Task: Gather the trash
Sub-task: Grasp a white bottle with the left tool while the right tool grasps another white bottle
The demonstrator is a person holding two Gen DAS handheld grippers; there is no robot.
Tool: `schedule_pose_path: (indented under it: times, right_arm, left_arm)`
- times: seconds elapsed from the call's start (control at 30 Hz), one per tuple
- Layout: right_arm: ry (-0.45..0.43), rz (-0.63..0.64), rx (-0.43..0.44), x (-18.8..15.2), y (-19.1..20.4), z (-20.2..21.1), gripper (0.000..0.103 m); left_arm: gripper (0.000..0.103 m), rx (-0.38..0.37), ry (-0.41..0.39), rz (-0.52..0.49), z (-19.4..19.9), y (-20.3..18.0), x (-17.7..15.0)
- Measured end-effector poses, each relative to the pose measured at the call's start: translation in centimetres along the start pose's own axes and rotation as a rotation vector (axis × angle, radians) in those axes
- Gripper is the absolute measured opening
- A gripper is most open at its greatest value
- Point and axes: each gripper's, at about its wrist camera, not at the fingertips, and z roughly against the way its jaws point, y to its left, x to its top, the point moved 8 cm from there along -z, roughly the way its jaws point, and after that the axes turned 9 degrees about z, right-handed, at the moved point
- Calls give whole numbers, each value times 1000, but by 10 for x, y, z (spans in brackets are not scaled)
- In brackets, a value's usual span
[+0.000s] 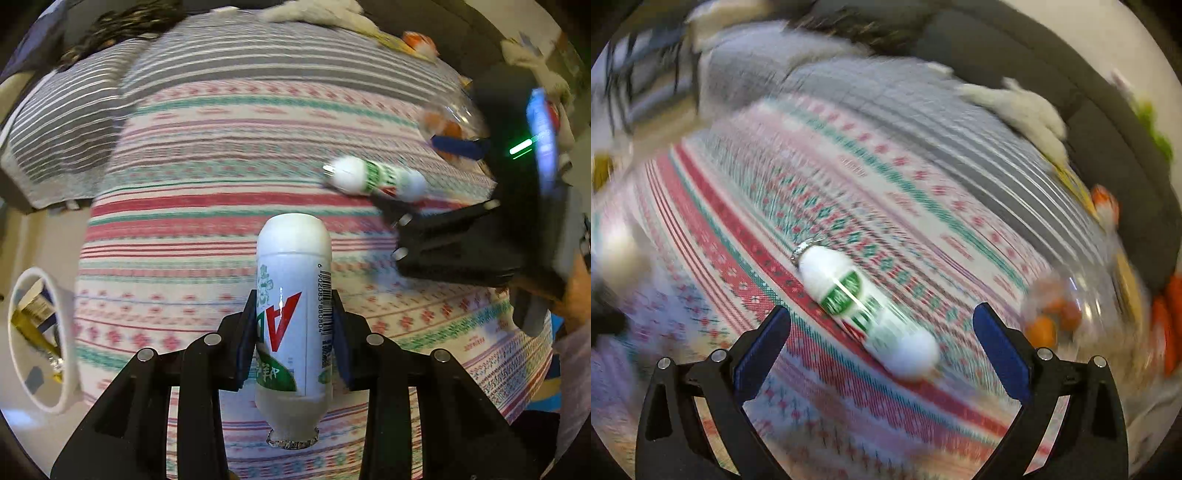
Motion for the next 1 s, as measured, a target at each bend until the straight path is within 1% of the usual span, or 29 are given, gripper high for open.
schedule_pose_path:
  times: [0.07,0.13,0.17,0.2,0.3,0.37,0.43,0.5,0.67,0.83,1.0]
  right_arm:
    - [53,55,19,4,10,-19,95]
    - [94,58,42,5,15,-33,81]
    - [86,23,78,8,15,-35,72]
    - [80,-30,116,11,11,-36,60]
    - [75,-117,123,13,1,-39,50]
    - [61,-194,119,12,-8,-38,47]
    - [25,-286,118,13,-18,-32,46]
    - [-35,-384,125,16,-27,-16,45]
    - [-169,-504,97,31,-32,25,43]
    - [-257,-532,79,46,-19,62,43]
    - [-300,-512,98,66,4,82,43]
  left_arm:
    - [34,9,-11,19,4,11,4]
    - [34,13,-20,35,9,20,6]
    - [34,13,-23,39,11,23,6]
    - [34,13,-26,43,13,27,7]
    - [34,19,-38,54,18,37,10]
    - [34,16,-47,71,21,43,12]
    - [34,5,-71,94,27,49,19]
    - [34,-3,-101,110,34,53,23]
    - [34,-19,-170,148,49,61,31]
    - [34,-16,-221,167,64,70,33]
    - [34,-23,-255,193,78,82,34]
